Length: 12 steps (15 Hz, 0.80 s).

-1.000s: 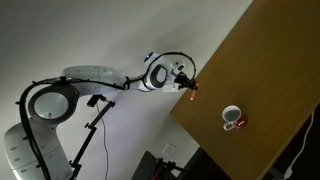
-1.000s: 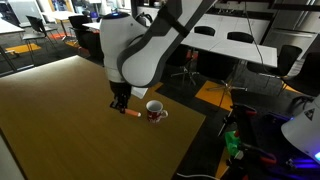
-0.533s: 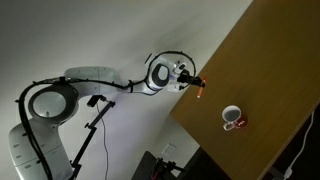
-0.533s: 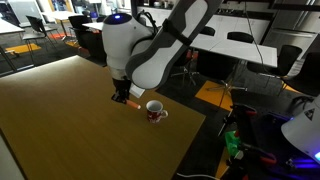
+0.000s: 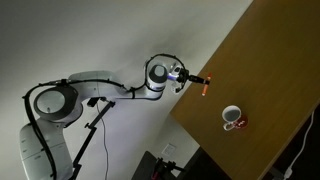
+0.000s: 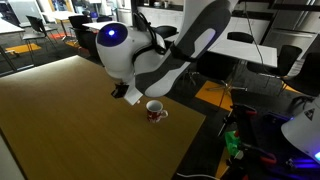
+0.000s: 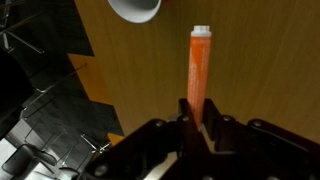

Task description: Pick up the marker and put it in the cup

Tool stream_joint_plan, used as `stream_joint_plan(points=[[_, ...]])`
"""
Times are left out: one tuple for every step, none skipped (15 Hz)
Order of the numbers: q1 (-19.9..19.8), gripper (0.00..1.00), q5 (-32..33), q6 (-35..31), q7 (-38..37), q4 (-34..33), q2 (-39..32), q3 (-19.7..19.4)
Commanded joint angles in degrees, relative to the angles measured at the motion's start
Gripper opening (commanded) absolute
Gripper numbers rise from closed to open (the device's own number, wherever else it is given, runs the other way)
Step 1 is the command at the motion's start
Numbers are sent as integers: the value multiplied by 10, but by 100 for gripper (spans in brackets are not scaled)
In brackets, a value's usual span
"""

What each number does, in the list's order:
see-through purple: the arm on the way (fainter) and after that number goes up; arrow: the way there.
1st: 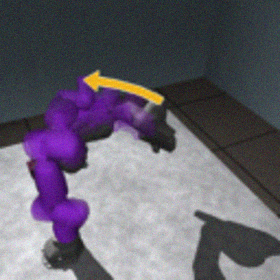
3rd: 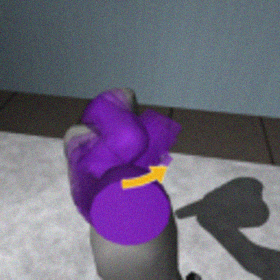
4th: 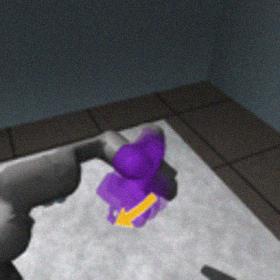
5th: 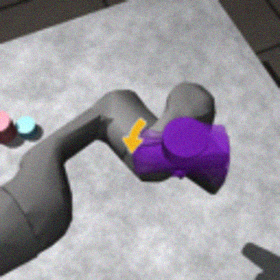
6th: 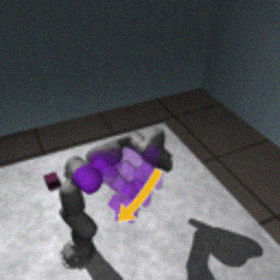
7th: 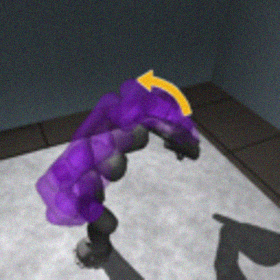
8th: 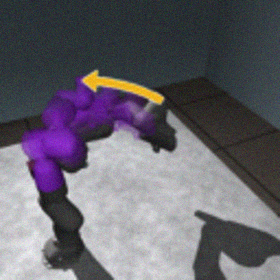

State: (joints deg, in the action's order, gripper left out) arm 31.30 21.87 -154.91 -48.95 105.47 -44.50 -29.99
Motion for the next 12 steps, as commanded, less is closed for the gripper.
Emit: stream_joint_plan(points=[[45,5,40,4,-117,-14,-30,-50],[59,5,48,5,-154,-16,-39,-67],[68,5,53,6,-183,-19,-47,-79],[78,5,56,9,-211,-23,-55,-92],[88,5,59,13,-238,-27,-64,-105],[95,5,60,17,-259,-31,-71,-115],[103,5,60,20,-278,-33,-78,-124],[112,5,60,23,-298,-35,-86,-136],[120,5,60,27,-317,-36,-93,-146],[131,5,62,31,-336,-34,-99,-158],[139,5,62,34,-349,-31,-105,-166],[110,5,53,16,-310,-28,-87,-136]])
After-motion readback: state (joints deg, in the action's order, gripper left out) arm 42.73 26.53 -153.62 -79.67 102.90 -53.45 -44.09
